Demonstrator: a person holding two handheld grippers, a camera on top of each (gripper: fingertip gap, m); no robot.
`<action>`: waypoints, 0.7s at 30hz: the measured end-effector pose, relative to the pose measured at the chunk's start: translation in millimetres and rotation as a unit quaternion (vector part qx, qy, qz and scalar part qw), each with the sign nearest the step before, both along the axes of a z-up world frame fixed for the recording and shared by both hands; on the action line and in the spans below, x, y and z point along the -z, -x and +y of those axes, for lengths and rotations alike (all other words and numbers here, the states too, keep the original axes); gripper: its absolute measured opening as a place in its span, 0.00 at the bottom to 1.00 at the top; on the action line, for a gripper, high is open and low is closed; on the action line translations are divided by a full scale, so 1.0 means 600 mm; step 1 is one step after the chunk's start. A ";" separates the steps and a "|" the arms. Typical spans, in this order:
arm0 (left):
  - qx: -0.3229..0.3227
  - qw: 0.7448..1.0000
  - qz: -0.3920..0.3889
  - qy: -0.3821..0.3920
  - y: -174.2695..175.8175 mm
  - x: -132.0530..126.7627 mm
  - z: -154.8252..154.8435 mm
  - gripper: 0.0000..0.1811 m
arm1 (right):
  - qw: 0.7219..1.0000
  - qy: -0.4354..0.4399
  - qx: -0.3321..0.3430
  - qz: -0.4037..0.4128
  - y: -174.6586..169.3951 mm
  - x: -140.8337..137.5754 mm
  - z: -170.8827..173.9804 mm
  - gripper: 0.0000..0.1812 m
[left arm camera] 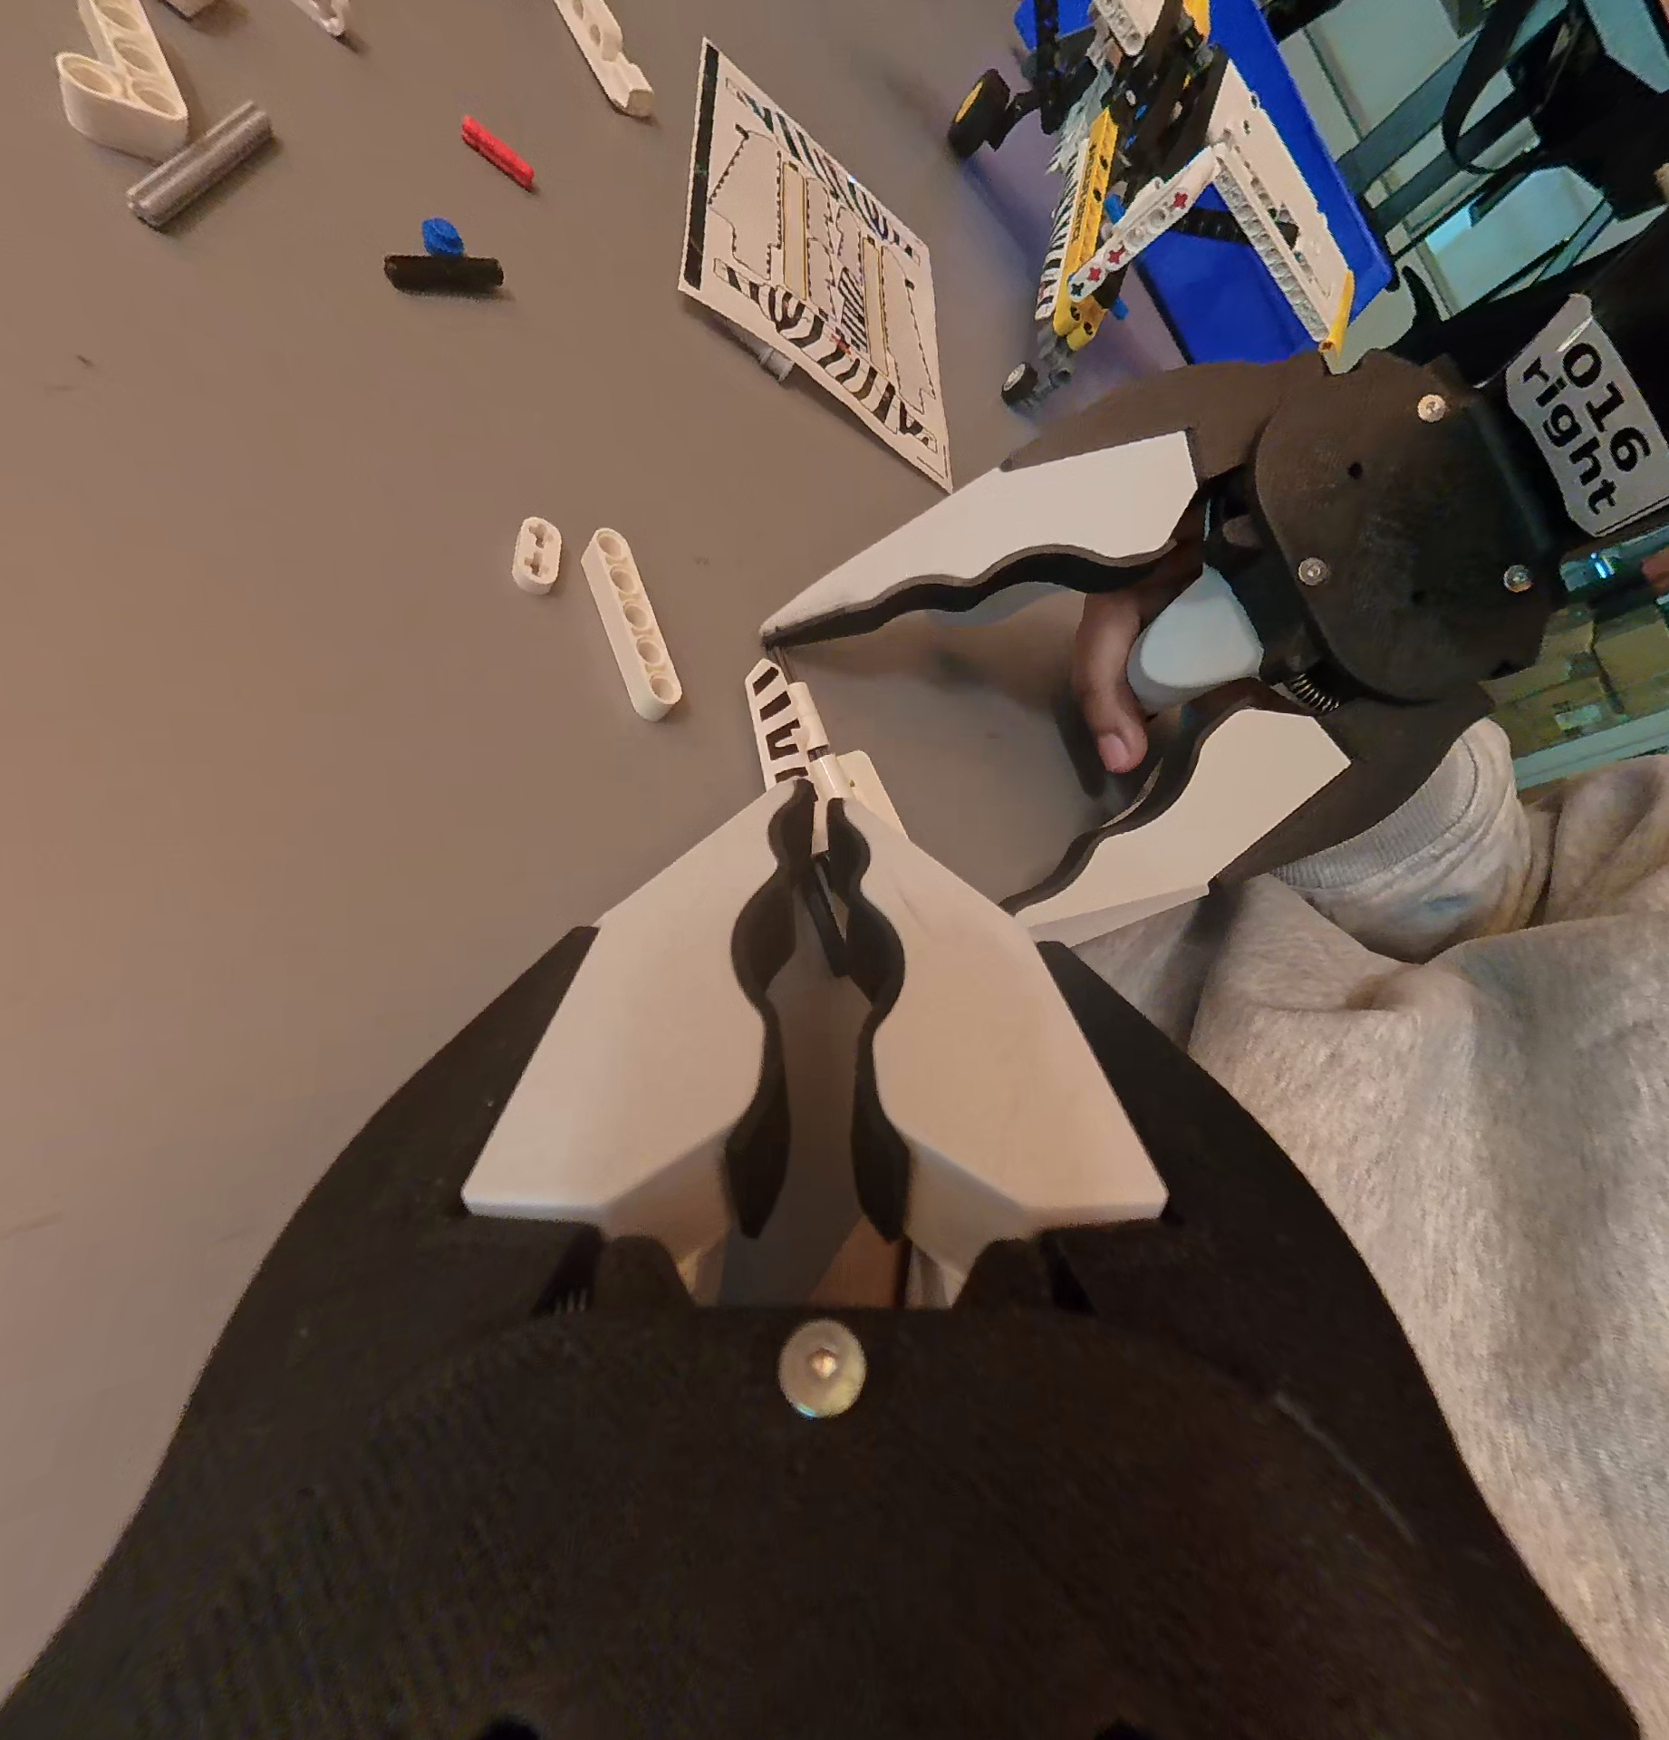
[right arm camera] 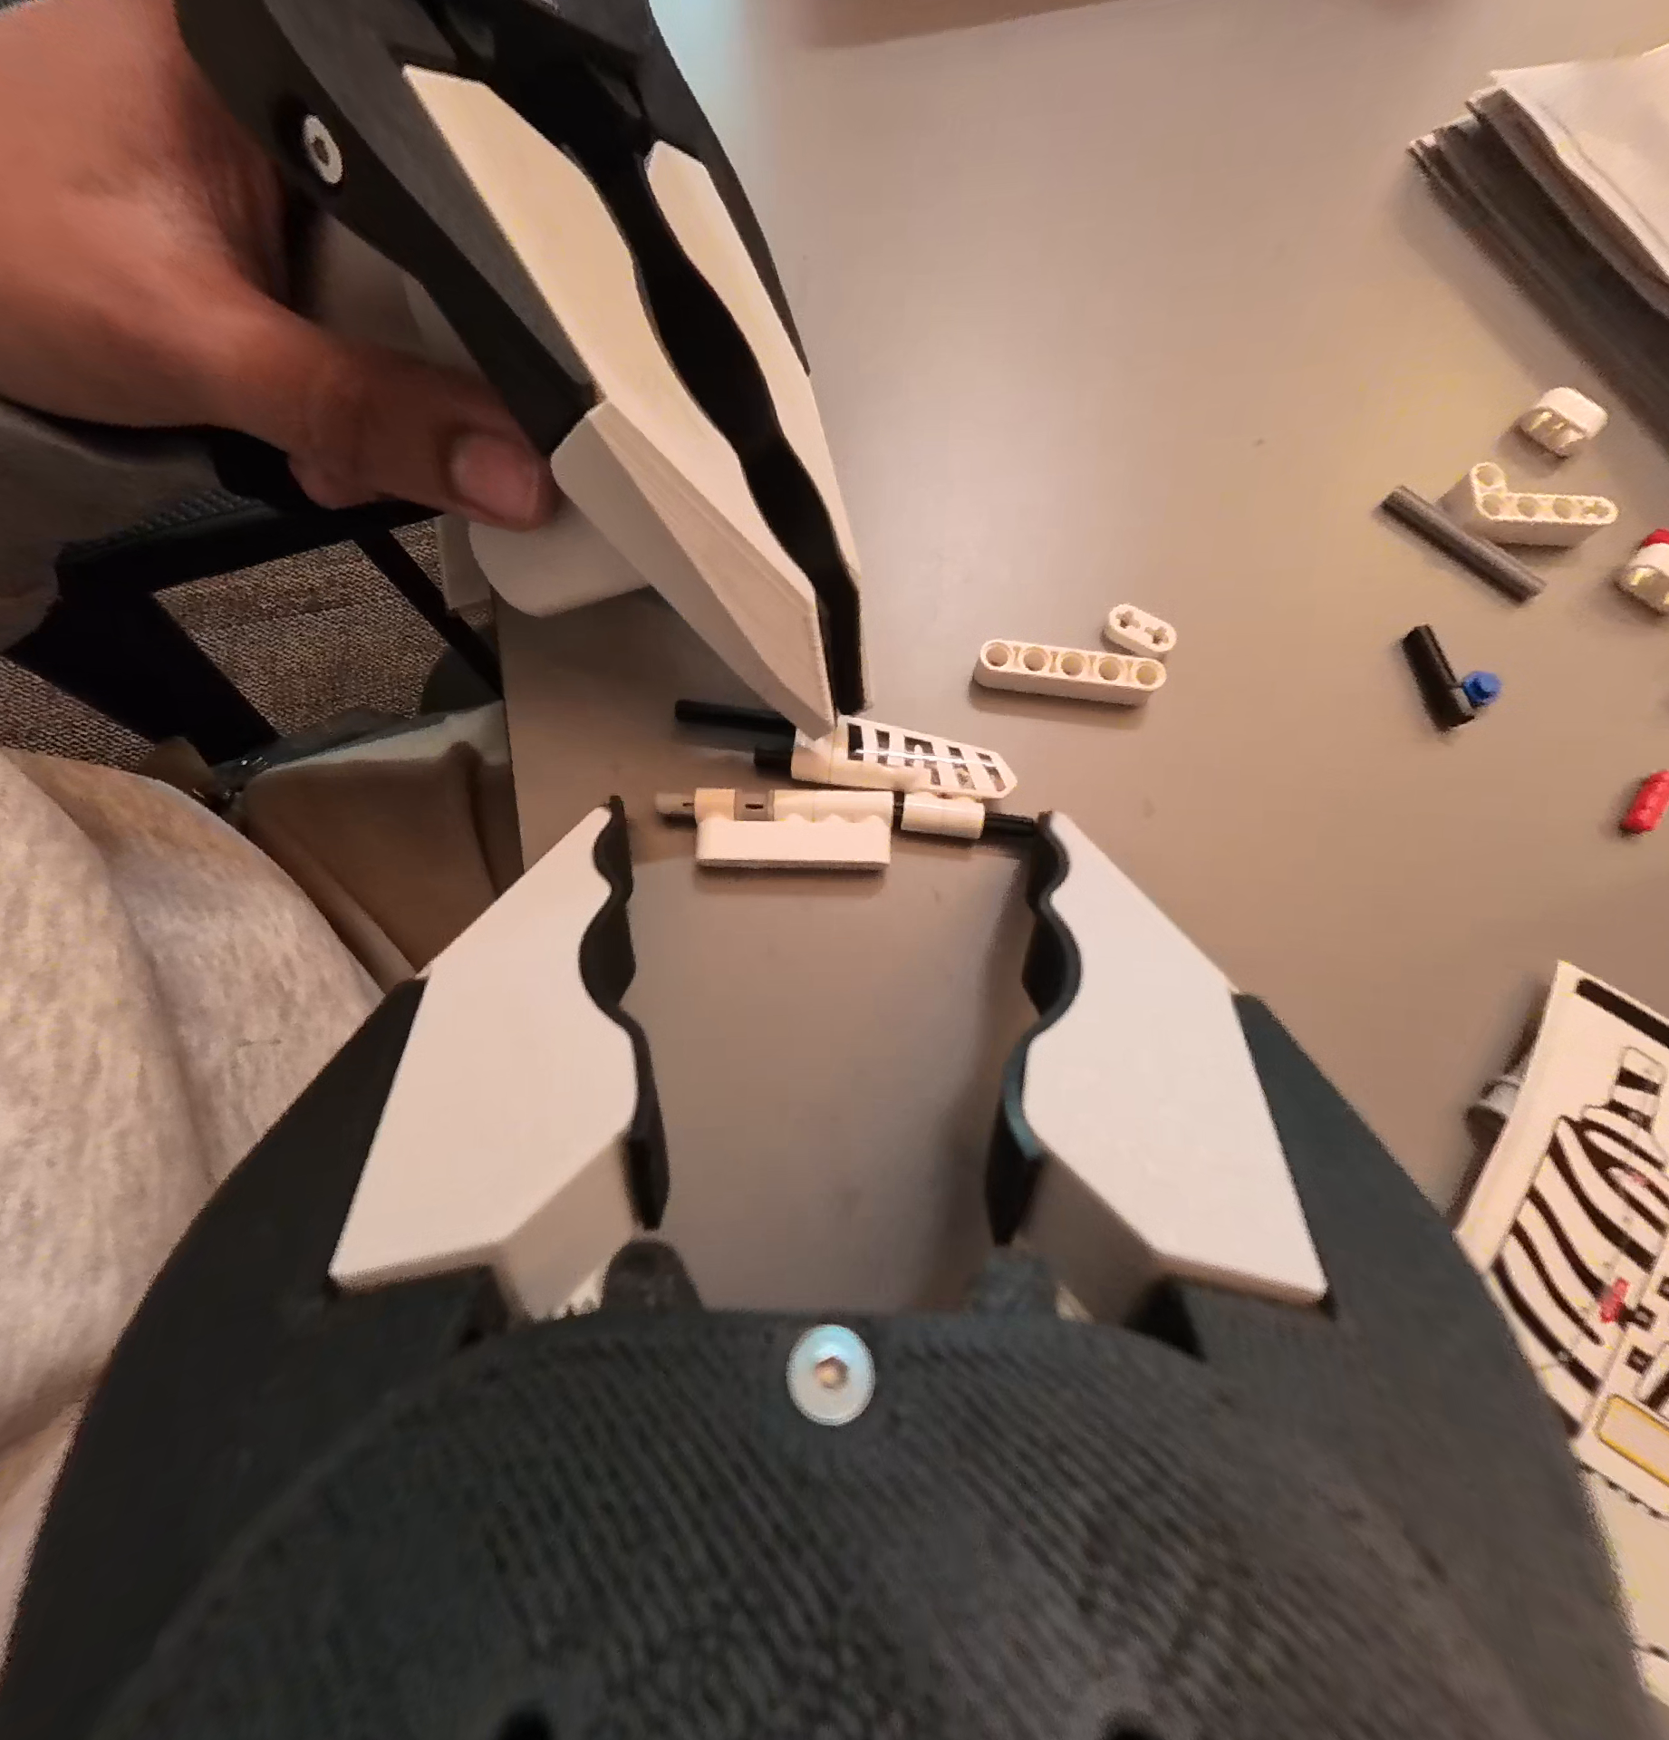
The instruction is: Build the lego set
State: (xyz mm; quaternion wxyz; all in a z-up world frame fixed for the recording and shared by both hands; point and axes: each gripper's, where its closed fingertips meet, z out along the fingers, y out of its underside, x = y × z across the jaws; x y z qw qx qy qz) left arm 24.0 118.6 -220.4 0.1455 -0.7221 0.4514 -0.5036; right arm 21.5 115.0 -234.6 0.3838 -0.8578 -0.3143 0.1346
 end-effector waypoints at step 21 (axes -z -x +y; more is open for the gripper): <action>0.005 1.000 0.000 0.011 0.000 0.001 -0.005 0.00 | 1.000 -0.003 0.013 0.001 0.002 -0.001 0.004 0.41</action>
